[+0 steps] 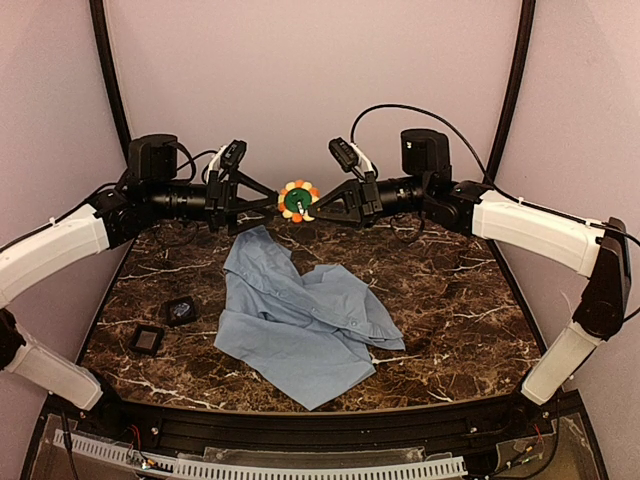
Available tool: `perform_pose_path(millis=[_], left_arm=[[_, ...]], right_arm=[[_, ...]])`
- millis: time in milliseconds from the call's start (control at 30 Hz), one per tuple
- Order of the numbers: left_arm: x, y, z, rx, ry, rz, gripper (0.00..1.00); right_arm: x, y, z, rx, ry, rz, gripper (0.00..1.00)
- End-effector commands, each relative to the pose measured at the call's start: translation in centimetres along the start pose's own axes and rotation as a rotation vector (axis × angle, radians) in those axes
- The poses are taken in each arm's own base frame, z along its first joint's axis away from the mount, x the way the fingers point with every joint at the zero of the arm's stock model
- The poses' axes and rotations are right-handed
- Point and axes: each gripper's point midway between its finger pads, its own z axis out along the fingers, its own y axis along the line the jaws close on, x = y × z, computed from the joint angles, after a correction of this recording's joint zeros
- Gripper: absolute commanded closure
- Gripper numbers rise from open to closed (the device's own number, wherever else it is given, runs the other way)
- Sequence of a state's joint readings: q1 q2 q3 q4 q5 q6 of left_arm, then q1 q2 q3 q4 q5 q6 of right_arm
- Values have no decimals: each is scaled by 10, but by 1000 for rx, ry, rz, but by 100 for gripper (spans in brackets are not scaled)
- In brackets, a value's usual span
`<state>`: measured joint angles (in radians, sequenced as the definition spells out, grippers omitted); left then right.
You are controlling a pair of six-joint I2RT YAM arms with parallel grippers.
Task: Remove the brooch from the garment
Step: Pass from the right arm to the left
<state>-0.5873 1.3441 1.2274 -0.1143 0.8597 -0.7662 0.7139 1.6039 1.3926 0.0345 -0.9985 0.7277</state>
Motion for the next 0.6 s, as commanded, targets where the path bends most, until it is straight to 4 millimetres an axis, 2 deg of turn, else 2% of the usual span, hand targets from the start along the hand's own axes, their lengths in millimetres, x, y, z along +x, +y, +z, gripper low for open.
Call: perform_pose_path(millis=[0,67,200,400,567], left_arm=[[-6,-5,2,36,-26,6,34],[-7,-2,3,28,-32,2,43],[-9,1,7,26,-31,-6,51],[-11,-1,12,40,-17,-4,55],[-11,-7,14,73,-2,8,50]], right_arm=[[-12,23,-3,-66,-18,-53,100],[-14,25,-3,-78,-18,-52,100],[-15,24,0,-84,-19,-51,100],[-15,22,4,-86,-17,-47,100],[-16,21,8,-89,-16,-46,100]])
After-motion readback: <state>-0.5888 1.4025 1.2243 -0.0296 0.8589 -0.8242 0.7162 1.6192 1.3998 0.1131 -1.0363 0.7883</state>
